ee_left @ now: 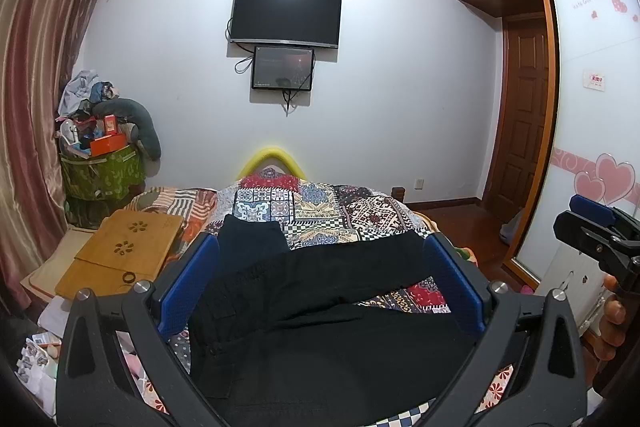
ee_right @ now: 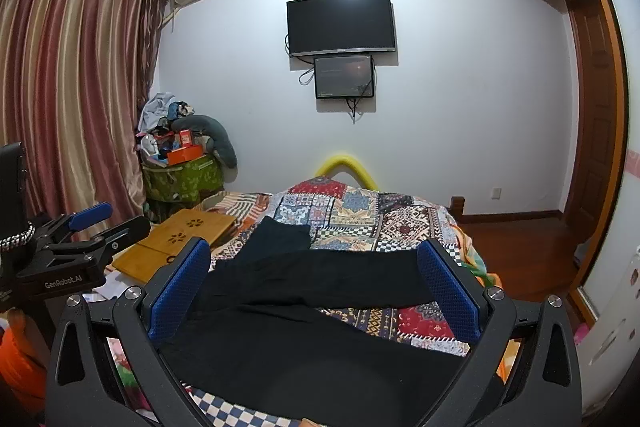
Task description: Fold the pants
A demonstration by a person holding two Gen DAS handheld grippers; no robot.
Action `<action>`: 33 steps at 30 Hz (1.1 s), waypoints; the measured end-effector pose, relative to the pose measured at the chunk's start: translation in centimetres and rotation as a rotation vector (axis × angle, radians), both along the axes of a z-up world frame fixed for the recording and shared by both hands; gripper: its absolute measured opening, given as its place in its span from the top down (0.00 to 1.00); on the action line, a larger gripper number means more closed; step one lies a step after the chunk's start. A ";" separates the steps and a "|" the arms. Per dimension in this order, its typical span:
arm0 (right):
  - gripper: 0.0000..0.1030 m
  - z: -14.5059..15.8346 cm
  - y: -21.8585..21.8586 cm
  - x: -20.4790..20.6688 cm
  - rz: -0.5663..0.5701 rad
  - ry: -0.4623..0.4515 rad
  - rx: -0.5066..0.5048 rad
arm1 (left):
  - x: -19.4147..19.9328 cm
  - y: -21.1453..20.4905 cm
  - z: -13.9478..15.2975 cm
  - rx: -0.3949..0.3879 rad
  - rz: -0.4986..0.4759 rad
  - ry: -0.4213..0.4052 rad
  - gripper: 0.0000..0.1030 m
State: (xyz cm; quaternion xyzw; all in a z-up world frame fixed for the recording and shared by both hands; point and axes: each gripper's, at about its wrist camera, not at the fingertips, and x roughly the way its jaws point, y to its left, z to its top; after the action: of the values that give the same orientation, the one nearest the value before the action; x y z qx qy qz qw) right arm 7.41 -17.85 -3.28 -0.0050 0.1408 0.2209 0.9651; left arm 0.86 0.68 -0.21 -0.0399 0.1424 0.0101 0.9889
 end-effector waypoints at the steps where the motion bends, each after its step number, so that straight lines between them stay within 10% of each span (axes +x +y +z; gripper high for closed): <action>1: 0.00 0.0 0.0 0.0 0.000 -0.001 0.000 | 0.0 0.0 0.0 0.001 -0.001 0.000 0.00; 33: 0.00 -0.6 0.2 0.5 0.006 0.022 0.003 | 0.8 0.1 -0.6 0.011 0.001 0.015 0.00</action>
State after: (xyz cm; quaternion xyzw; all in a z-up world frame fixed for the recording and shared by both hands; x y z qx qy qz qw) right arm 7.95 -17.66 -3.88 -0.0016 0.1512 0.2242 0.9627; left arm 1.64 0.82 -0.79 -0.0346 0.1498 0.0117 0.9880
